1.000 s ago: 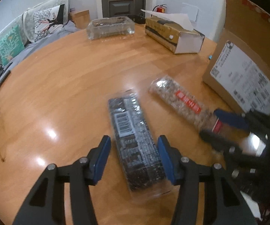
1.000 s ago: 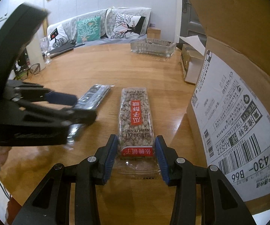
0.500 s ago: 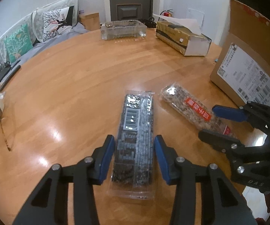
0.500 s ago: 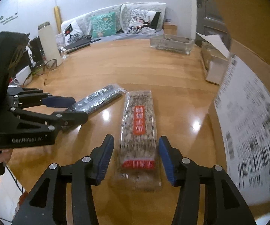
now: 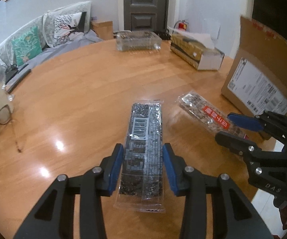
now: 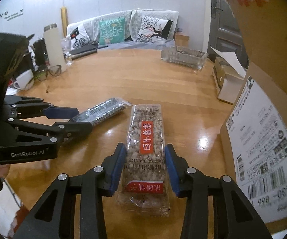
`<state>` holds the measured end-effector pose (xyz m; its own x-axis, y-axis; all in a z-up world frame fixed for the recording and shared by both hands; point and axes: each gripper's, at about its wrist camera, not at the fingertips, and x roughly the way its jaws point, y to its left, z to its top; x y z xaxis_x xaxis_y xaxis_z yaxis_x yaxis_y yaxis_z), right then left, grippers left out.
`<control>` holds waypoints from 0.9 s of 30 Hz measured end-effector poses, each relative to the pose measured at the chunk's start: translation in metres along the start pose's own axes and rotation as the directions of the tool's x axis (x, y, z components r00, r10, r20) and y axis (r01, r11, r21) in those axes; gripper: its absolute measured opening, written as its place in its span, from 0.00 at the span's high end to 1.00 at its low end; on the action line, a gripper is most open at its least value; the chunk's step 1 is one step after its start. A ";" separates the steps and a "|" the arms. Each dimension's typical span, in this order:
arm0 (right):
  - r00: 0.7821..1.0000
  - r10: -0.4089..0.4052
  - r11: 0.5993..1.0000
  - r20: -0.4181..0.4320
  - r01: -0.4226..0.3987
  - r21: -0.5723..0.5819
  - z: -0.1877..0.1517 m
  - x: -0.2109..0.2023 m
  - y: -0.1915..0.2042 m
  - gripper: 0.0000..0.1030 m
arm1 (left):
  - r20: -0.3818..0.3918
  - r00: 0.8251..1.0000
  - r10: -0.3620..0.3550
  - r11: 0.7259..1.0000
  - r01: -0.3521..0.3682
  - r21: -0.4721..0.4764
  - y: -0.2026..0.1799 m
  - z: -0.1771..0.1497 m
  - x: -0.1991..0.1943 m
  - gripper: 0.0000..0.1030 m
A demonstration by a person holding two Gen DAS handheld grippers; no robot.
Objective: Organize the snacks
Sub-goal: 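Grasp the dark barcode packet with the left gripper while right holds the seed bar, then carry both packets into the cardboard box and open both grippers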
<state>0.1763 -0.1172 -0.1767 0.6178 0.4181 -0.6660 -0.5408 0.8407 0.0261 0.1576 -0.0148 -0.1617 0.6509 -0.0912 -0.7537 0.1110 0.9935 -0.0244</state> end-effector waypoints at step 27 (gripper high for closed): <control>0.948 0.090 0.996 0.305 -0.086 -0.025 0.104 -0.153 0.000 0.65 | 0.398 0.917 -0.020 0.998 -0.007 0.065 -0.028 0.092 -0.205 0.64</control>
<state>0.1411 -0.1460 0.0030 0.7115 0.5767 -0.4014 -0.6060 0.7928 0.0650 0.0897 -0.0302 0.0539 0.8936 -0.1303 -0.4296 0.1551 0.9876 0.0230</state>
